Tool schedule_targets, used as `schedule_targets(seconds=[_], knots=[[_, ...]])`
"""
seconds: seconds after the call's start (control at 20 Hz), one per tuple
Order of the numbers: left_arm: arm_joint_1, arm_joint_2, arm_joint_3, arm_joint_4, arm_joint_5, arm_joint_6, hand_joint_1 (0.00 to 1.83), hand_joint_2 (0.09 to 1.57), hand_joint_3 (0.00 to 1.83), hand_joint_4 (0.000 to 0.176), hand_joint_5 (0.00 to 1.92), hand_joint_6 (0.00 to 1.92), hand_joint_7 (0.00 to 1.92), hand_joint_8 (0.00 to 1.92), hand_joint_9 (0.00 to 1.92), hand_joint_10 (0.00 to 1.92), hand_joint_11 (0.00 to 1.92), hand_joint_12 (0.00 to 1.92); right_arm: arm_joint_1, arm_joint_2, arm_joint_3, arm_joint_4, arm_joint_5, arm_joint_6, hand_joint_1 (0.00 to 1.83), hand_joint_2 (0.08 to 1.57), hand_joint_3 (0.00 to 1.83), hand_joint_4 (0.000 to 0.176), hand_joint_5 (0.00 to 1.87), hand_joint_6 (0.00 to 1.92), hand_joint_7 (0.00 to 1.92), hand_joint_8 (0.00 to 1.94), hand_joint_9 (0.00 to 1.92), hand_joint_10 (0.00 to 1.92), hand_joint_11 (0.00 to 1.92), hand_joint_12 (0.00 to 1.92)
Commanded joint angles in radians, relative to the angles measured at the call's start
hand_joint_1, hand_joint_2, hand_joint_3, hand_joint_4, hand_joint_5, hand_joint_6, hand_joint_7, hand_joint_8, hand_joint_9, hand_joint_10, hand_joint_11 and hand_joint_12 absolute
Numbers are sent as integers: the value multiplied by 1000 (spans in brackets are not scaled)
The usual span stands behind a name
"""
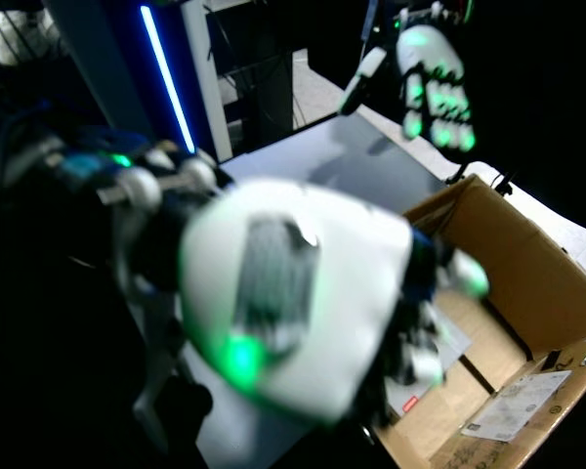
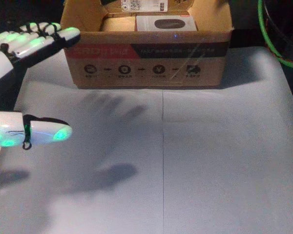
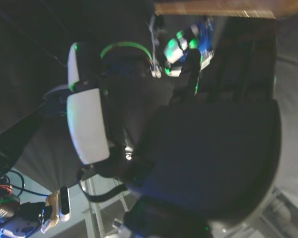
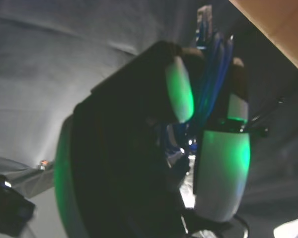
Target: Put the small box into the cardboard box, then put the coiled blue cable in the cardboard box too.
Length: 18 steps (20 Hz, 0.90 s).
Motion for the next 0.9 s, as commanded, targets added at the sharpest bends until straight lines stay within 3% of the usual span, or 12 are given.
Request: schedule_targets(seconds=[0.0,0.05,0.1,0.15,0.2,0.25,0.3,0.5,0.6,0.85], knots=[[0,4,-5,-1,-135,-4,463,911,0,162,0,0,0,0,0,0,0,0,20,-9,4,10,118,1,1694,1204,8,93,855,1921,1088,1941,1337,1921,1439,1921],[4,7,-8,-1,-141,-4,502,885,0,162,0,0,0,0,0,0,0,0,20,-15,3,10,119,1,1511,1215,4,123,735,1921,1042,1941,1305,1921,1425,1921],[7,8,-9,-1,-144,-4,505,867,0,175,0,0,0,0,0,0,0,0,20,-19,-1,9,119,1,1036,1238,12,21,676,1534,728,1941,1046,1921,1192,1921],[7,7,-9,-3,-144,-4,520,858,0,176,0,0,0,0,0,0,0,0,20,-21,-11,2,120,1,872,1085,0,2,526,539,457,1394,712,1791,846,1921],[7,7,-9,-4,-144,-4,552,844,0,176,0,0,0,0,0,0,0,0,20,-23,-15,-1,122,1,672,992,0,104,339,68,294,264,418,593,235,1334],[7,7,-9,-8,-144,-4,561,840,0,176,0,0,0,0,0,0,0,0,20,-29,-19,-15,123,1,580,943,0,167,141,2,149,19,201,74,8,675],[7,4,-9,-12,-143,-4,565,845,0,176,0,0,0,0,0,0,3,1,19,-30,-29,-29,124,1,532,893,0,176,1,0,8,1,19,5,0,15],[7,3,-10,-13,-138,-4,500,854,0,176,0,0,0,0,0,0,21,11,19,-26,-51,-59,131,1,552,853,0,176,0,0,0,0,0,0,0,0],[7,2,-9,-16,-135,-4,552,837,0,176,0,0,14,5,18,7,69,35,19,-14,-67,-69,139,1,555,838,0,176,0,0,0,0,0,0,0,0],[8,2,-16,-24,-141,-4,645,808,0,170,0,0,0,0,0,0,21,29,-1,139,-216,-90,256,1,542,846,0,176,0,0,0,0,0,0,17,8]])
